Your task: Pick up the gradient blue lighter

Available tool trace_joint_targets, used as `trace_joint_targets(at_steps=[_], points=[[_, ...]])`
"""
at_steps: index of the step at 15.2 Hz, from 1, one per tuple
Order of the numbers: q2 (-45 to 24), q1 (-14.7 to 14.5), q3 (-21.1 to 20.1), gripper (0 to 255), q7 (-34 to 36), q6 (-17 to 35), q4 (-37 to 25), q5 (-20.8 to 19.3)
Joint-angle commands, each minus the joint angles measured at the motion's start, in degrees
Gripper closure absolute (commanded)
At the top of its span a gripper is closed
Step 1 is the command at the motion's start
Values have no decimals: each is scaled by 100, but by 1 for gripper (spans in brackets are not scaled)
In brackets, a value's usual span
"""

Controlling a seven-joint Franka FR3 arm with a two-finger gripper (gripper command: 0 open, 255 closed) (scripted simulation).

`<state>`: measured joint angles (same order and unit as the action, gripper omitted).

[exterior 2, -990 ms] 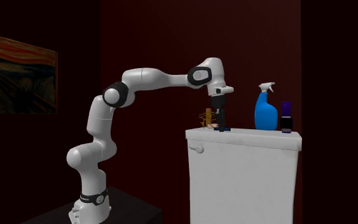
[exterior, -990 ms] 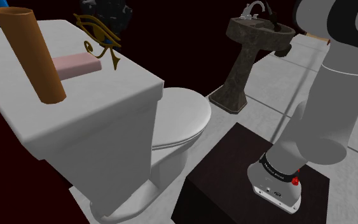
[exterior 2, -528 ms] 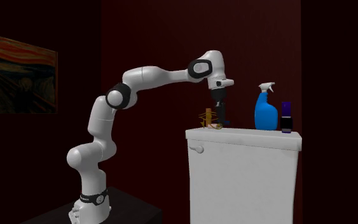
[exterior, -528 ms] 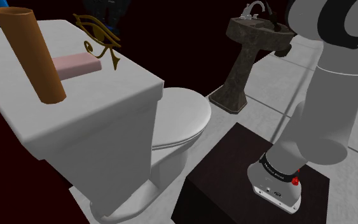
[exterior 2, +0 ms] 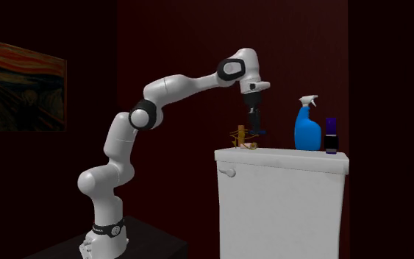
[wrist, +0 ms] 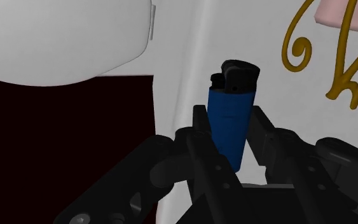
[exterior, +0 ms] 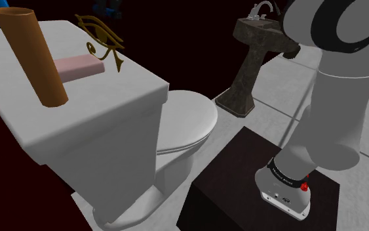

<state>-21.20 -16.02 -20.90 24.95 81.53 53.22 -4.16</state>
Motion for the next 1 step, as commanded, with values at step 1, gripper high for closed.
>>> trace_joint_targets(at_steps=[1], points=[[-81, -41, 0, 255, 17, -99, -175, -33]])
